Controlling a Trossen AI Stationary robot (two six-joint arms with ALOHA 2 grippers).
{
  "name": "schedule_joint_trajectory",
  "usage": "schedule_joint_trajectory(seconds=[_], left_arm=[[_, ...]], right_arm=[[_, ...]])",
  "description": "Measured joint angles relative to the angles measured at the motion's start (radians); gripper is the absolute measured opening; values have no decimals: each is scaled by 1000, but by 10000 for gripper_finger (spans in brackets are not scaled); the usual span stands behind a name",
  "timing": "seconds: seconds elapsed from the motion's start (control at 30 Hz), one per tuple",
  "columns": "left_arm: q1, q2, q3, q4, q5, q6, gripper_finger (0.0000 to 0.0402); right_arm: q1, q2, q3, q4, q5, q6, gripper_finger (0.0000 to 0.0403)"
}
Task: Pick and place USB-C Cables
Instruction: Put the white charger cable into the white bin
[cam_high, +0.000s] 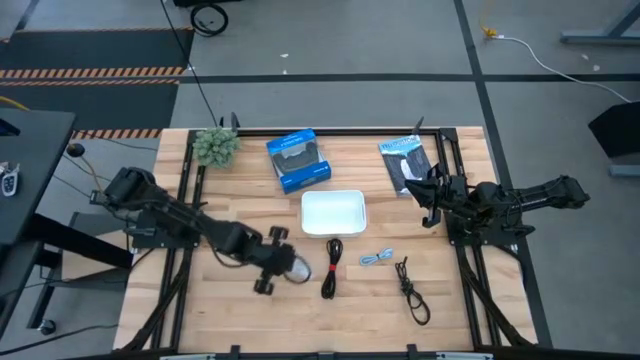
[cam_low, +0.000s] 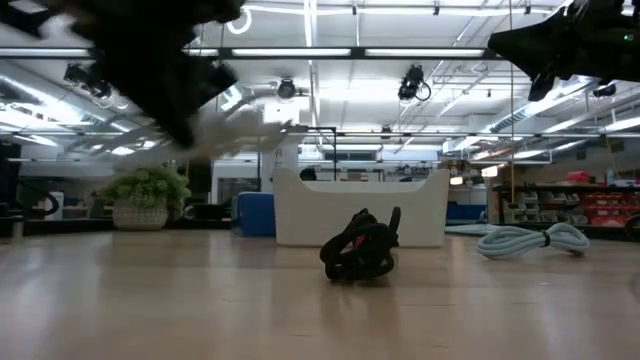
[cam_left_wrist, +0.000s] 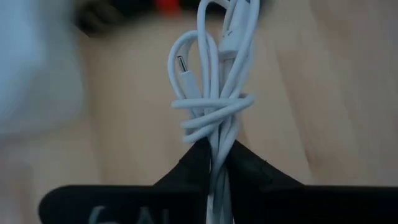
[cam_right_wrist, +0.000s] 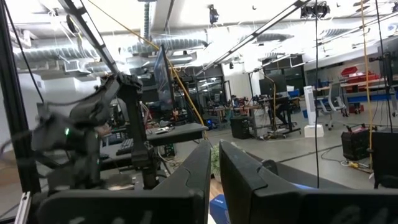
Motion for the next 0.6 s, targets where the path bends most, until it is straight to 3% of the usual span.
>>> schedule_joint_trajectory(seconds=[0.13, 0.3, 0.47, 0.6], left_arm=[[93, 0, 95, -2, -64, -3, 55], [222, 0, 184, 76, -67, -5, 59], [333, 16, 198, 253, 20, 18, 45], [385, 81, 198, 372, 26, 99, 46]], right_arm=[[0, 0, 0, 0, 0, 0, 39], [0, 0, 0, 0, 0, 0, 39], [0, 0, 0, 0, 0, 0, 39], [0, 0, 0, 0, 0, 0, 39]])
